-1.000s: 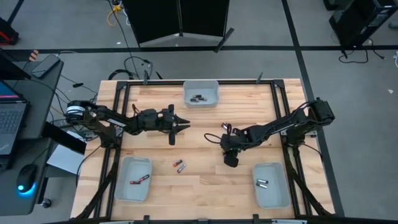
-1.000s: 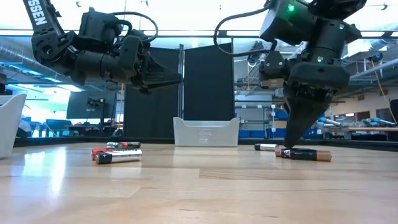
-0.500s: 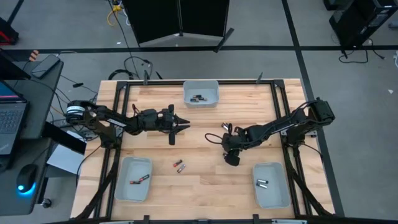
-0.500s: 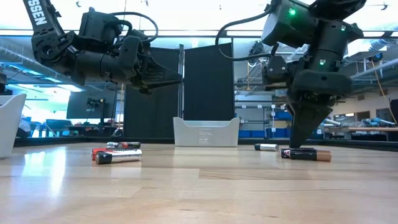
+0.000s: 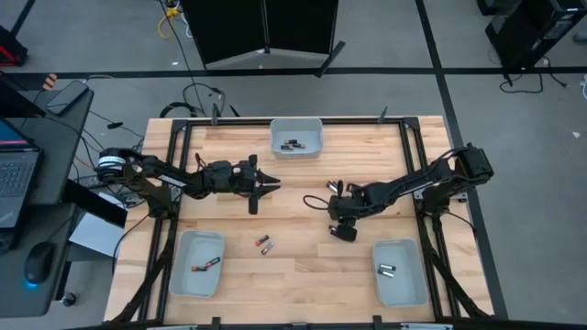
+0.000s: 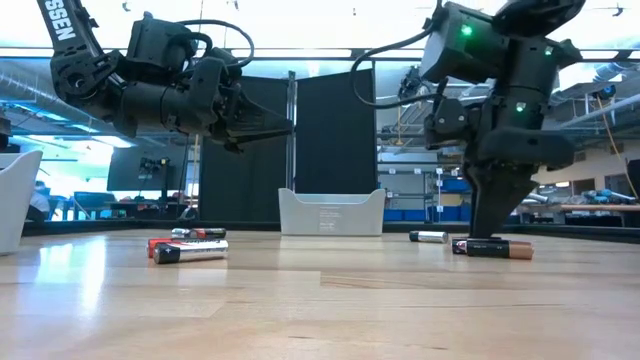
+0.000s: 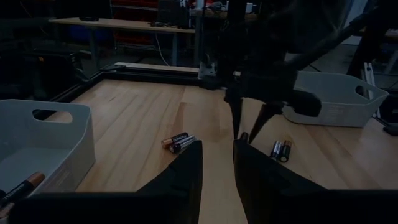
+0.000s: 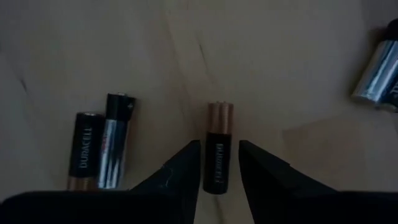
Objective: Sort batteries
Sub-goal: Put the copper battery into the top gray bin
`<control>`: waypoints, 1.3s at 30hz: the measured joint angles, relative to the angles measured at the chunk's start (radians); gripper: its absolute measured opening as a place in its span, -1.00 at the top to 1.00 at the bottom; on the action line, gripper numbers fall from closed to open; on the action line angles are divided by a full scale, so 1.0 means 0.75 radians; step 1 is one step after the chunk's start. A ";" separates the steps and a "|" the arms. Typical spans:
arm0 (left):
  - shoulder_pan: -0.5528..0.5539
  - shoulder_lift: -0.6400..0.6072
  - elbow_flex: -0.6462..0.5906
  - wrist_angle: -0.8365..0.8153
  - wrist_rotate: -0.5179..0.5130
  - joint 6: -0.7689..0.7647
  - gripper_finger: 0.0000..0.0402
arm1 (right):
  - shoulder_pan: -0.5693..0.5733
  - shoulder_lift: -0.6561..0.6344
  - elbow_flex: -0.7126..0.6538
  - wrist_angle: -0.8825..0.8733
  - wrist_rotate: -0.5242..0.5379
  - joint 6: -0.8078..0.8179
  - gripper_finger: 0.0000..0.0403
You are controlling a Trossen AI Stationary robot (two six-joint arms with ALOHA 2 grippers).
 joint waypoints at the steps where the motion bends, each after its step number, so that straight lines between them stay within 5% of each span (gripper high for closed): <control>1: 0.000 0.000 0.000 0.000 0.000 0.000 0.53 | -0.005 0.000 0.000 0.000 0.000 -0.014 0.42; 16: 0.000 0.000 0.000 0.013 -0.002 -0.023 0.53 | -0.082 -0.009 -0.041 0.038 -0.082 -0.161 0.65; 31: 0.000 0.000 0.000 0.125 -0.035 -0.025 0.53 | -0.422 0.008 0.428 -0.054 -0.076 -0.482 0.67; 39: 0.000 0.000 0.001 0.155 -0.035 -0.026 0.53 | -0.649 0.178 0.760 -0.154 -0.072 -0.646 0.67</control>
